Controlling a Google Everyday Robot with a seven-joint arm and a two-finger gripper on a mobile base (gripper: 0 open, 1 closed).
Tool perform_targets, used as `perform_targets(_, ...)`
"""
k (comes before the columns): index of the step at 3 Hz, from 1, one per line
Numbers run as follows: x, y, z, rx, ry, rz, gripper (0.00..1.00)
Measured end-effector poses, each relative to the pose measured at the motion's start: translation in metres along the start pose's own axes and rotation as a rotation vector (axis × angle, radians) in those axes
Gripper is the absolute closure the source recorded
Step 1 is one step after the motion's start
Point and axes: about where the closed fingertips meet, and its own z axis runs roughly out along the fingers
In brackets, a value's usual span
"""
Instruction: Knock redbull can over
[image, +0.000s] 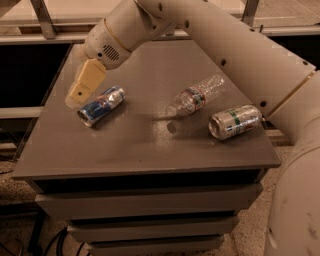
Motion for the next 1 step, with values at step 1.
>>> perform_targets(1,0.0002,0.0001,0.0006,-0.004,-0.001,0.001,0.0)
